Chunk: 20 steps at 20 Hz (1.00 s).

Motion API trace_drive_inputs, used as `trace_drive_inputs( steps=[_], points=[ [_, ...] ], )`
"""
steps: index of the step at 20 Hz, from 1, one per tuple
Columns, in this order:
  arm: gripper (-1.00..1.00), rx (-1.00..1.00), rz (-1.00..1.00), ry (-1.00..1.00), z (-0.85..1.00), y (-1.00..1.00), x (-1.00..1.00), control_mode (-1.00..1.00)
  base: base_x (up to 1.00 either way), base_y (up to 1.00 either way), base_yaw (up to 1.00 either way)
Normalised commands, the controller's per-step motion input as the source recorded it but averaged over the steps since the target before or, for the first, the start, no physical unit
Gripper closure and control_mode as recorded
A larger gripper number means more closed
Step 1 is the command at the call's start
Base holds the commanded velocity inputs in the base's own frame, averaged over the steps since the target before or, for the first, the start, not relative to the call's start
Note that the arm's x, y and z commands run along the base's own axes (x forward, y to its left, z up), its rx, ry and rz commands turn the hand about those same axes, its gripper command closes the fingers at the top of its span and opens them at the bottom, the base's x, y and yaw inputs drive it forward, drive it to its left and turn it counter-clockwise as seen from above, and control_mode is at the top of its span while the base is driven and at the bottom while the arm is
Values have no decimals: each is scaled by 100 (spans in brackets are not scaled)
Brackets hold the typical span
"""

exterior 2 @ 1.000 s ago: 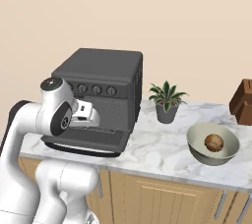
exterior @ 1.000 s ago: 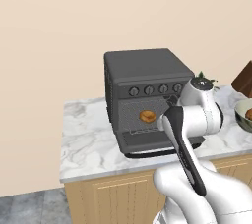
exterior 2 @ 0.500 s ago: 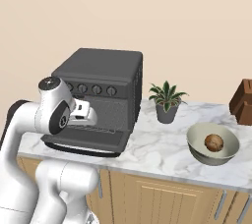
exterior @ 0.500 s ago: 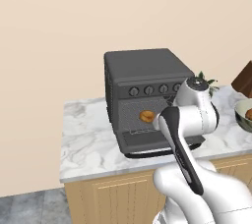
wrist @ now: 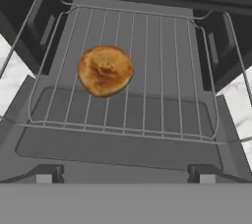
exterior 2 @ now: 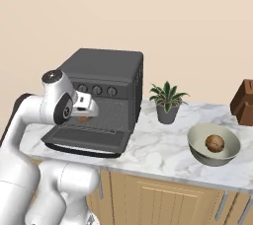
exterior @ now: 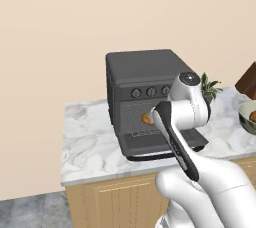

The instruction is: Pick up the heated bread from the toaster oven and place it in the bowl. Then move the bread bowl to the dining counter.

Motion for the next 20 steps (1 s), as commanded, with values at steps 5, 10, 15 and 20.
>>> trace_drive_inputs(
  steps=[5,10,15,20],
  points=[
    [-100,0,0,0,0,11,47,-100,0,0,0],
    [-100,0,0,0,0,32,42,-100,0,0,0],
    [-100,0,0,-1,-17,21,37,-100,0,0,0],
    [-100,0,0,-7,-30,7,33,-100,0,0,0]
  ],
)
